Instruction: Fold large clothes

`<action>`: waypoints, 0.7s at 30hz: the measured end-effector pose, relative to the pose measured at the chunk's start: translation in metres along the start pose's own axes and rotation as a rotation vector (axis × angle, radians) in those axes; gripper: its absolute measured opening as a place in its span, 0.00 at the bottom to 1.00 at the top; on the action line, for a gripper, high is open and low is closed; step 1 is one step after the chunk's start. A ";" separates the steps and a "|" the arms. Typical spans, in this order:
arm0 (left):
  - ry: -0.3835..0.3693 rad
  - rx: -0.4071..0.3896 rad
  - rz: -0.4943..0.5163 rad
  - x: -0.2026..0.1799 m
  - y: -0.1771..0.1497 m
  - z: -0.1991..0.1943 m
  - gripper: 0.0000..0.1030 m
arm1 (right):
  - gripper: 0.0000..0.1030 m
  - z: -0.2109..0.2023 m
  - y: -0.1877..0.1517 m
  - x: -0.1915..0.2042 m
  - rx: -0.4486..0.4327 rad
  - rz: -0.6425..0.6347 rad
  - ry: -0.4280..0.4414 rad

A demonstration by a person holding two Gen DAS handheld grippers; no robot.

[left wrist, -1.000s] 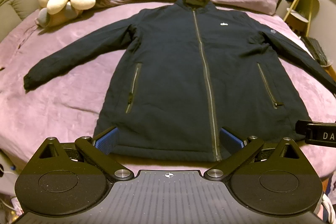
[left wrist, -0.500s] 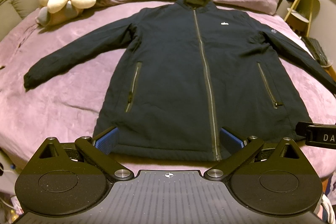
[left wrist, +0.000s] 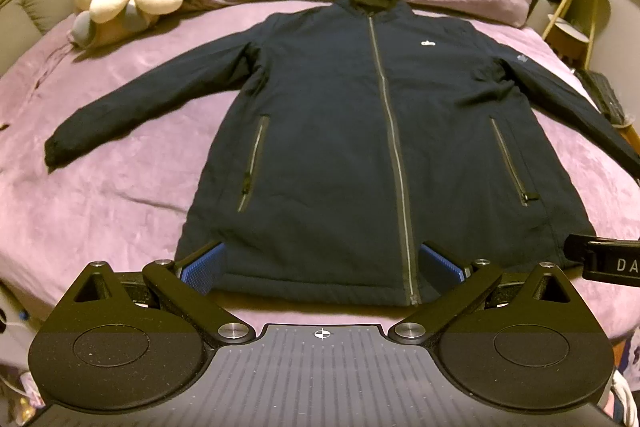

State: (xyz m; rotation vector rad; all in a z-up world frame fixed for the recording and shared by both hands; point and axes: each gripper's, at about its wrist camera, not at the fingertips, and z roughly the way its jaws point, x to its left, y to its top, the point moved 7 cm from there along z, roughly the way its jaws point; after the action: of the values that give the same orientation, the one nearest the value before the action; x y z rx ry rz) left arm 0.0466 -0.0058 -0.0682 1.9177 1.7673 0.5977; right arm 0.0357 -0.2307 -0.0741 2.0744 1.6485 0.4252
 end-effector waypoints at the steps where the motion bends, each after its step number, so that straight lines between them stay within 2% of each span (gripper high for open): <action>1: 0.000 0.000 0.000 0.000 0.000 0.000 1.00 | 0.96 0.000 0.001 0.000 0.001 0.000 0.000; 9: -0.001 0.005 -0.005 0.000 -0.001 0.001 1.00 | 0.96 0.000 0.001 0.000 0.004 0.000 0.005; 14: -0.005 0.017 -0.015 0.001 -0.004 0.005 1.00 | 0.96 0.005 0.000 -0.001 0.020 0.017 0.039; 16: -0.012 0.023 -0.018 0.001 -0.004 0.008 1.00 | 0.96 0.010 -0.003 -0.004 0.032 0.046 0.087; 18: -0.026 0.034 -0.025 0.001 -0.005 0.013 1.00 | 0.96 0.020 -0.004 -0.010 0.042 0.103 0.174; 21: -0.077 0.071 -0.075 0.004 -0.005 0.024 1.00 | 0.96 0.038 0.000 -0.037 -0.003 0.297 0.353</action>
State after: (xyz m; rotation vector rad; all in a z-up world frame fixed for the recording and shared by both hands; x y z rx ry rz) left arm 0.0572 -0.0025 -0.0910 1.8856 1.8248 0.4343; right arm 0.0460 -0.2725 -0.1054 2.3537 1.5152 0.9373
